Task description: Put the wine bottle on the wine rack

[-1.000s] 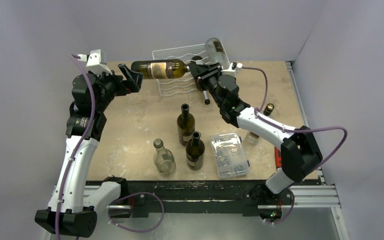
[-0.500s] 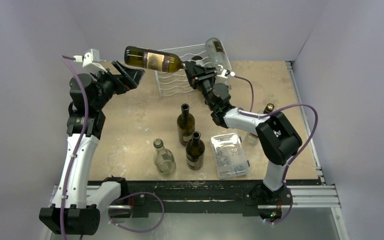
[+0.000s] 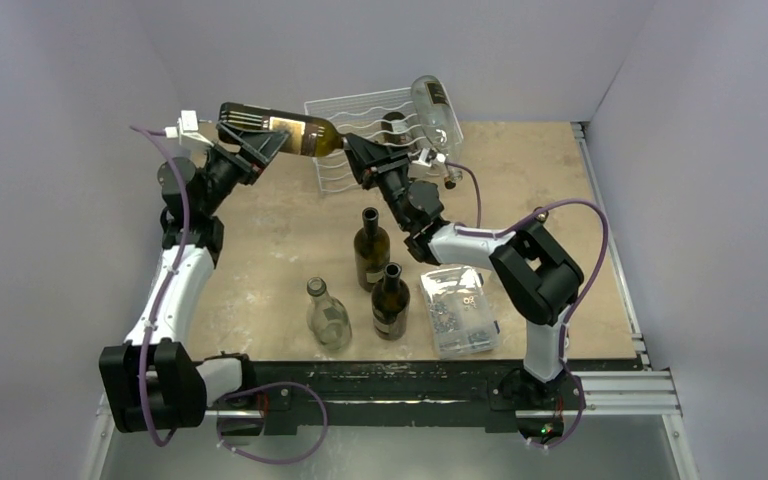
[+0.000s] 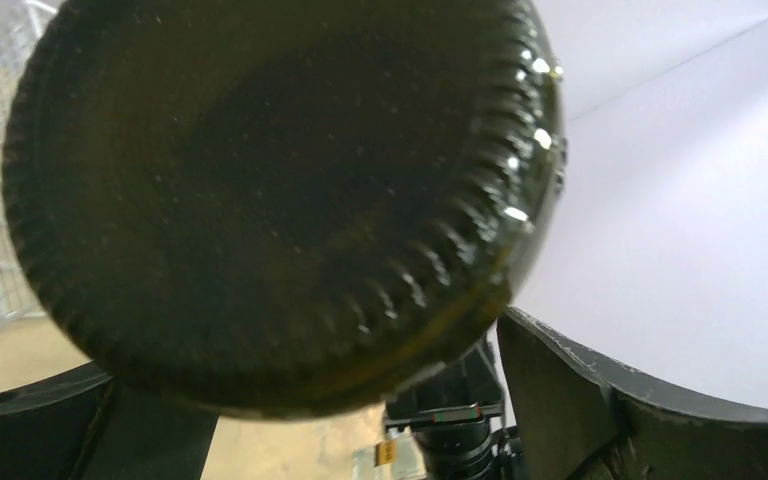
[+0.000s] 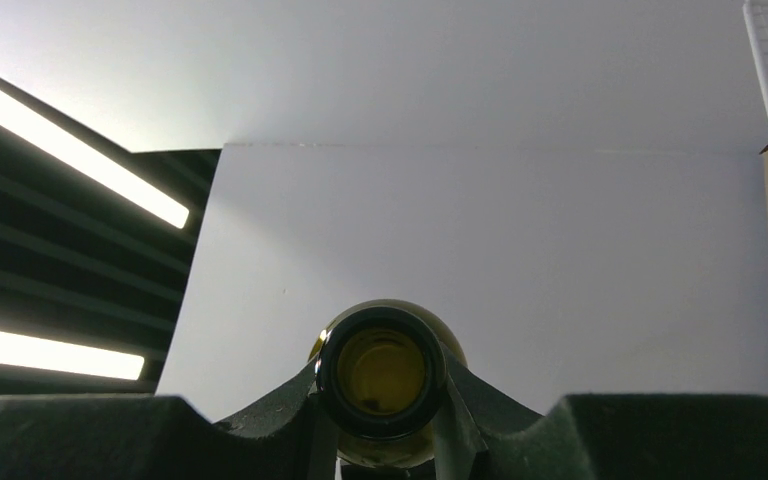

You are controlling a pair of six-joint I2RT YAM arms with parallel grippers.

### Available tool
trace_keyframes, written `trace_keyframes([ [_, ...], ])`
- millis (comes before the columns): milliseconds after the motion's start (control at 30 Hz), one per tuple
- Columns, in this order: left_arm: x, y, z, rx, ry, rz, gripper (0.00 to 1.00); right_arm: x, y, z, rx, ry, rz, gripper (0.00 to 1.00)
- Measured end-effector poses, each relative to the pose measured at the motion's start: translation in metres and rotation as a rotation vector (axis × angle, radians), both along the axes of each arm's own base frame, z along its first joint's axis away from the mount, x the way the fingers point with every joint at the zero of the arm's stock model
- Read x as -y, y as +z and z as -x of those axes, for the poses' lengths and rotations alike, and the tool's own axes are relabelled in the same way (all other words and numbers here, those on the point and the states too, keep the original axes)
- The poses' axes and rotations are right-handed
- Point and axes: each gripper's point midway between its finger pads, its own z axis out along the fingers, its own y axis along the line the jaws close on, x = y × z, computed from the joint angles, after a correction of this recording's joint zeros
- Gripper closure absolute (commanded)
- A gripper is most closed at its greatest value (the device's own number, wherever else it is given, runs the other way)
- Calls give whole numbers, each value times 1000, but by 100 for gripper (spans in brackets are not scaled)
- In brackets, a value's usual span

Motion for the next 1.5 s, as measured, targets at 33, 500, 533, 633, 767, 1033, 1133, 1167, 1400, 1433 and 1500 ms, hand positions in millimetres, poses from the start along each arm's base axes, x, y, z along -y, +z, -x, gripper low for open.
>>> trace_keyframes([
  [33,0,2,0,16,0,21,0,-1,2,2,7,7,-4,100],
  [500,-6,17,-10,182,8,247,0,-1,8,5,30,20,-14,100],
  [533,-7,16,-10,184,9,252,0,0,8,5,31,19,-14,100],
  [633,-8,20,-9,206,12,265,0,-1,8,6,32,23,-11,100],
  [767,-8,27,-7,227,11,278,2,-4,8,8,34,31,-9,100],
  [1033,-10,32,-6,240,14,303,5,-13,6,15,36,59,5,100],
  [1133,-10,32,-6,239,13,306,13,-13,6,16,38,63,7,100],
  [1167,-10,31,-6,237,13,308,17,-13,6,16,39,64,8,100],
  [1400,-10,20,-16,215,3,333,61,-13,2,14,47,45,44,100],
  [1433,-9,18,-17,210,-5,340,67,-13,0,14,47,42,50,100],
  [1500,-8,13,-20,201,-18,354,80,-11,-2,14,48,34,65,94],
])
